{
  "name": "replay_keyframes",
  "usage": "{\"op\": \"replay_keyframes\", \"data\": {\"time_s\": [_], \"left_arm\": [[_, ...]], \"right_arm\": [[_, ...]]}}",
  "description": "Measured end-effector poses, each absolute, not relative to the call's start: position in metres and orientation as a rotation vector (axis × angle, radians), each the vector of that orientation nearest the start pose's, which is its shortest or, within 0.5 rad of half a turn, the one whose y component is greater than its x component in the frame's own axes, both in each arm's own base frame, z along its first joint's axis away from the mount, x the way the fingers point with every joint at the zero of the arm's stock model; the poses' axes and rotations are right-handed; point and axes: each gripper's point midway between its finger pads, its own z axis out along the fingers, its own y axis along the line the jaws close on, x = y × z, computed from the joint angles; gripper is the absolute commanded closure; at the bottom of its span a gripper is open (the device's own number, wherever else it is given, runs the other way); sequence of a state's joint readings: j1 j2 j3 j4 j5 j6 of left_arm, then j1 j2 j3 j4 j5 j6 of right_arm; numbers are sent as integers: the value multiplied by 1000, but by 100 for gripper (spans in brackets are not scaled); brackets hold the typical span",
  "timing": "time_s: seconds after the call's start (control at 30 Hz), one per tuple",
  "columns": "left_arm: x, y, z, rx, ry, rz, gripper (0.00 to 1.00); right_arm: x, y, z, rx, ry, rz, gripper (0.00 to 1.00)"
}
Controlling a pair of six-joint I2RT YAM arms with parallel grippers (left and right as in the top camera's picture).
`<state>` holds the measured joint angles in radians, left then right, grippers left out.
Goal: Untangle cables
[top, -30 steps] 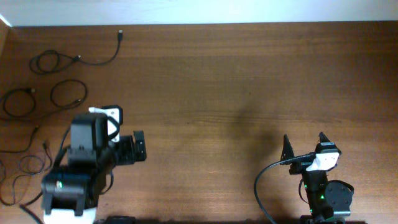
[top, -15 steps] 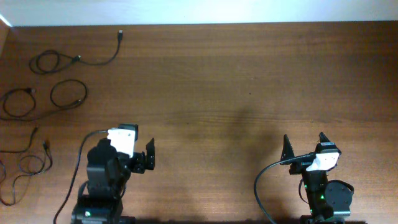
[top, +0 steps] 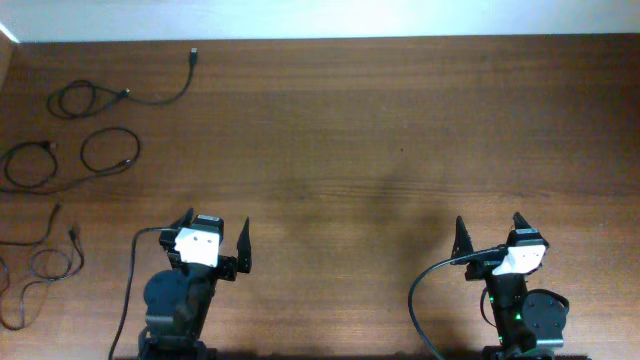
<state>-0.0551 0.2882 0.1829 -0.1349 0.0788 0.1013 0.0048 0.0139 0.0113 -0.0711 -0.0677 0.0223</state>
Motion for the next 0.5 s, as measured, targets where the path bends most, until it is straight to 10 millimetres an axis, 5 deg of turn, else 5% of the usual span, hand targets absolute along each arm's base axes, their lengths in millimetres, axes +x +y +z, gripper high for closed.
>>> {"op": "replay_keyframes", "data": {"time_s": [0.5], "left_arm": [[249,-27,164,197,1621,-19,1]], "right_arm": [[246,13,158,-37,1645,77,2]]}}
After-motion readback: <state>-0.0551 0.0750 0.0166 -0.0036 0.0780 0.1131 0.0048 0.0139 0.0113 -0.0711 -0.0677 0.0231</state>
